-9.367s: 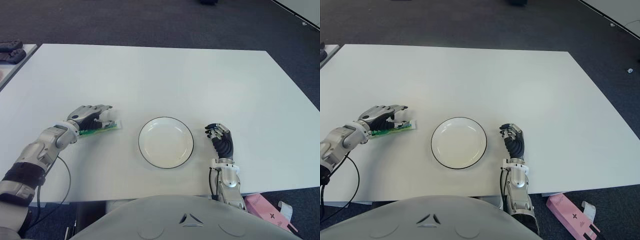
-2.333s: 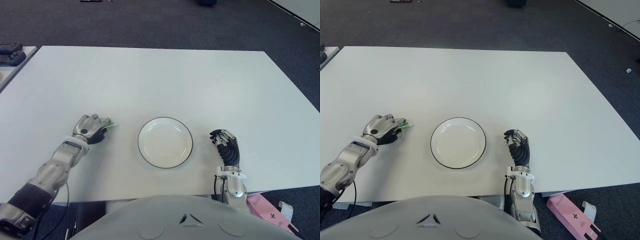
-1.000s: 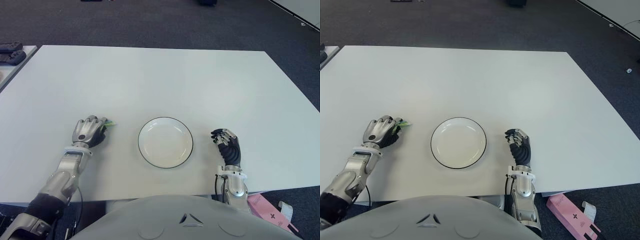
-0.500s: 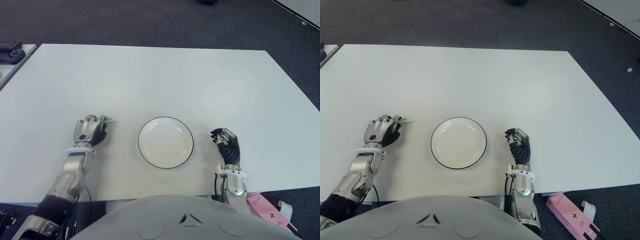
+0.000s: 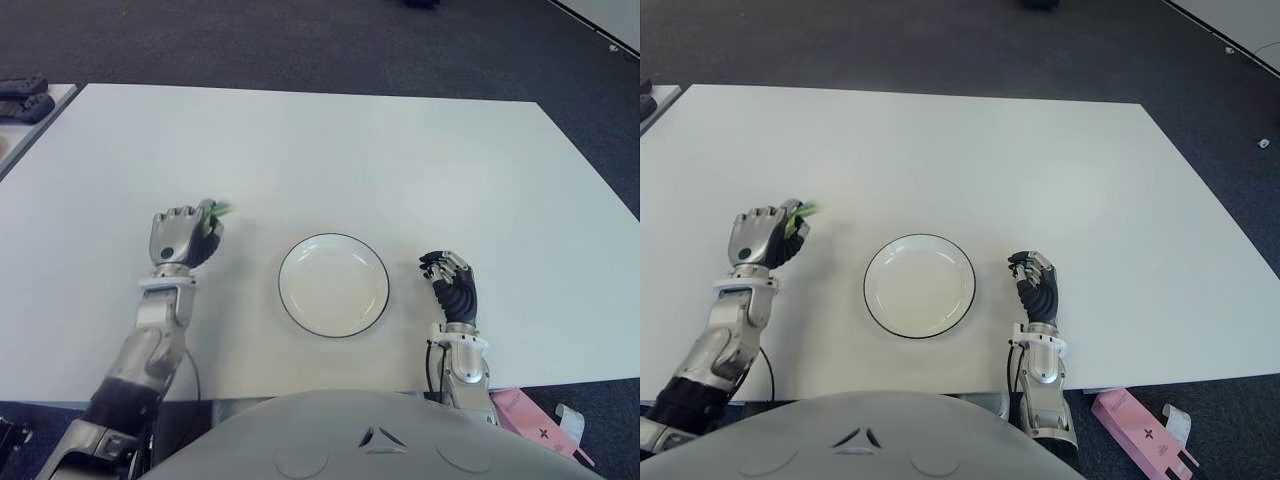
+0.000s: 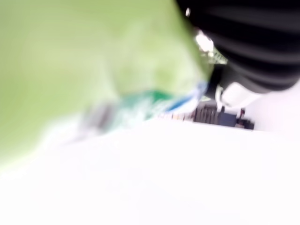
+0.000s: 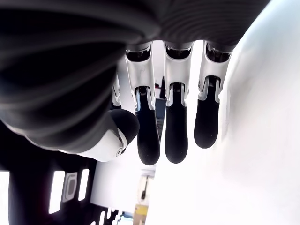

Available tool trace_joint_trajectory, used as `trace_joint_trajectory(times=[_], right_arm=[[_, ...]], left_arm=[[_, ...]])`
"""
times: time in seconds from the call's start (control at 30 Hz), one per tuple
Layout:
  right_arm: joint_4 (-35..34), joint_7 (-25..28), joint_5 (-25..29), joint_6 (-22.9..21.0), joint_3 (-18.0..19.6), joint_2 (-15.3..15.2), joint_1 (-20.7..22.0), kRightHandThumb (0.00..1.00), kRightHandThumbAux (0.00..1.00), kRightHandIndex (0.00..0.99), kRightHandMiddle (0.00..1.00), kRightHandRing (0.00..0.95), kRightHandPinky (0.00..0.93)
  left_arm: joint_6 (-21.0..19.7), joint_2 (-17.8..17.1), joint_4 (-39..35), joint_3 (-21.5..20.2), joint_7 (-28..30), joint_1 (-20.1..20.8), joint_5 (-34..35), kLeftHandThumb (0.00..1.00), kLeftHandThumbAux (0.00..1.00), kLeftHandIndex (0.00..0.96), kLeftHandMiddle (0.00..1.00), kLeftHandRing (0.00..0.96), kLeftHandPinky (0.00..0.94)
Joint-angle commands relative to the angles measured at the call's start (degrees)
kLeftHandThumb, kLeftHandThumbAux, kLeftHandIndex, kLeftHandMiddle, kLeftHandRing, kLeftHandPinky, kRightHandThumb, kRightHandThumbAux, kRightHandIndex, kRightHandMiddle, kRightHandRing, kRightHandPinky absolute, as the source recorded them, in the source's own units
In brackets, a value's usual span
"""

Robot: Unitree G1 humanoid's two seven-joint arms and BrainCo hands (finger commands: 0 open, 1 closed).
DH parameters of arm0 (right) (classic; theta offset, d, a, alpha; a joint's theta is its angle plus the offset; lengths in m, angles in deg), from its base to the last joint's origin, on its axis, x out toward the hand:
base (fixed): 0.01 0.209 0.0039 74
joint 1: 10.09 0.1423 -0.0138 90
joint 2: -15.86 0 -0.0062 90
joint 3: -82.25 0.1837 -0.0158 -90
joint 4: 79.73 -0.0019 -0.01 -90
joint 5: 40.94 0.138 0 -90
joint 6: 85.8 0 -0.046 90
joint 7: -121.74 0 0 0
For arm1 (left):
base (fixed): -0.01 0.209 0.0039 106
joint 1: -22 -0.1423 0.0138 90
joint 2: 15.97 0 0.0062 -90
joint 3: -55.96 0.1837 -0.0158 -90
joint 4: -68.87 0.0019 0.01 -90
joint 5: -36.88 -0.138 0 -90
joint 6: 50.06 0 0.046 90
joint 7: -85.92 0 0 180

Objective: Put the toothpaste on the table into the plate.

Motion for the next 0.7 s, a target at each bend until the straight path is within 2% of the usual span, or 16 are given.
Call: trace_joint_trajectory(times=[0.03,0.4,0.7], right_arm=[[1.68,-0.16,-0.06,0.87,-0.03,0.29,0.97,0.713,0.729,0.430,0.481,0.474,0.480],[2.56,-0.37,-0.03,1.06,0.00,0.53,1.78,0.713,0.729,0.429,0.482,0.483,0.490],[2.86,-0.40,-0.15,0.89,-0.06,0.71,2.22,0.713,0.729,0.428,0.481,0.483,0.483]], left_arm=[[1.56,1.08,-0.90,-0.40,-1.85,1.78,0.57,0.706,0.718,0.440,0.889,0.877,0.884],[7.75,3.34,0.45,-0.36,-5.98,5.49,3.57,0.705,0.717,0.439,0.906,0.893,0.886],[11.17,5.23,-1.03,1.21,-4.97,6.95,4.52,0.705,0.718,0.439,0.898,0.886,0.865]])
